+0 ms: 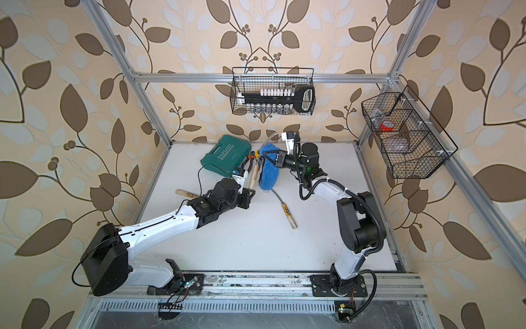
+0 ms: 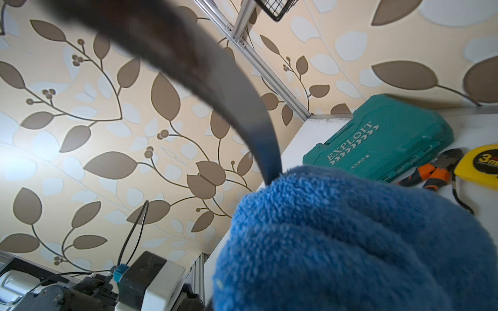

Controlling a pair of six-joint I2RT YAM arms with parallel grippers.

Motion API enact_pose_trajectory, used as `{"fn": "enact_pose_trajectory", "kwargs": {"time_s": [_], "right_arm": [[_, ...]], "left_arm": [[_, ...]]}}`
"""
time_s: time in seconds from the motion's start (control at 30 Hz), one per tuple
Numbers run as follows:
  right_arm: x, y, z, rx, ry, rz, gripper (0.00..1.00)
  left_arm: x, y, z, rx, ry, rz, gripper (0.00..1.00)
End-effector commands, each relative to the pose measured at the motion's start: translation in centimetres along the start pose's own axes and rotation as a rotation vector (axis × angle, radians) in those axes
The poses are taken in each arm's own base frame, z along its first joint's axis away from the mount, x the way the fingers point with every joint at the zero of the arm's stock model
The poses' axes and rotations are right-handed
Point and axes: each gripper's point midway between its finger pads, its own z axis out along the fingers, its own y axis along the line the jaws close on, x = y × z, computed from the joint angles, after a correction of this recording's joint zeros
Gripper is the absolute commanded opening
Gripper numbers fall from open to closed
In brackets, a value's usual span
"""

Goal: Wipe small sickles with rags
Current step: Wipe the small sickle.

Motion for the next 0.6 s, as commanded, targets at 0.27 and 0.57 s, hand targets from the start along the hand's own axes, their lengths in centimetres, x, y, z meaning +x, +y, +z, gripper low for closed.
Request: {"fn": "enact_pose_trajectory", "kwargs": {"time_s": [0.27,0.57], "right_arm": [[4.1,-0.4,-2.8,0.044,-0.010,-0.034,0.00],[5.3,-0.4,1.3,-0.032,0.070,-0.004,0.00]], "left_arm": [[-2.1,-0.2,-2.1,-0.002,-0.096,-0.014,0.00],[-1.8,-1.4,-1.5,0.062,-0.067,0.005,0.00]]}}
